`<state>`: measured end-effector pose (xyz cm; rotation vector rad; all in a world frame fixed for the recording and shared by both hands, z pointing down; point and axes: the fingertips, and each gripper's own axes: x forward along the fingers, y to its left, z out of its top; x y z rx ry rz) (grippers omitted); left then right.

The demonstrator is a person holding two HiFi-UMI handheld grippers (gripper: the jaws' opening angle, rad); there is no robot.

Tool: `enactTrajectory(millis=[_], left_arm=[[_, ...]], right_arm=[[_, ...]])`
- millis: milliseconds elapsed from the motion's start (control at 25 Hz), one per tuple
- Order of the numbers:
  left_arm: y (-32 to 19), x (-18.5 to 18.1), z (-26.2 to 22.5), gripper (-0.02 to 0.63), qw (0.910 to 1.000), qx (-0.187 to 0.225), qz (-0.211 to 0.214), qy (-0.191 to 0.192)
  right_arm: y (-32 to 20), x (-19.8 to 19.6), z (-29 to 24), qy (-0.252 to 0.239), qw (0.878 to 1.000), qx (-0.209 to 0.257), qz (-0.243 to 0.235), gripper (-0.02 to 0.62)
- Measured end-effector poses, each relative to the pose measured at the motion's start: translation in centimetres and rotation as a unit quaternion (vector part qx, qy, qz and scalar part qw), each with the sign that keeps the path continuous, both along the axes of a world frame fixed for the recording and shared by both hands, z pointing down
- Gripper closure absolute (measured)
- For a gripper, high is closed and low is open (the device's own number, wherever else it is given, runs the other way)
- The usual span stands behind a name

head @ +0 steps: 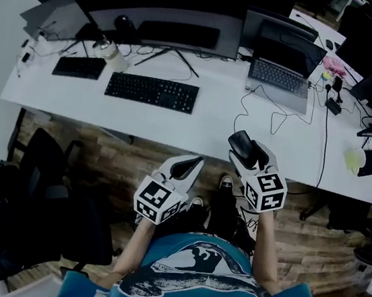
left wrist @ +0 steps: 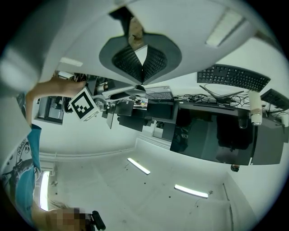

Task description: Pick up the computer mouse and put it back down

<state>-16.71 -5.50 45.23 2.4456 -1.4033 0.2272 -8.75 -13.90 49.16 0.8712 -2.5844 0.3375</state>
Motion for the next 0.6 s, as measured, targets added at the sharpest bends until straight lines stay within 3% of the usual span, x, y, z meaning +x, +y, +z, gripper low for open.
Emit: enactTrajectory(millis=[600], left_arm=[[1.6, 1.0, -0.1, 0.588, 0.9981, 0.004, 0.059, 0.013]], right_arm=[[3.0, 1.3, -1.1, -0.002, 0.999, 0.002, 0.052, 0.292]])
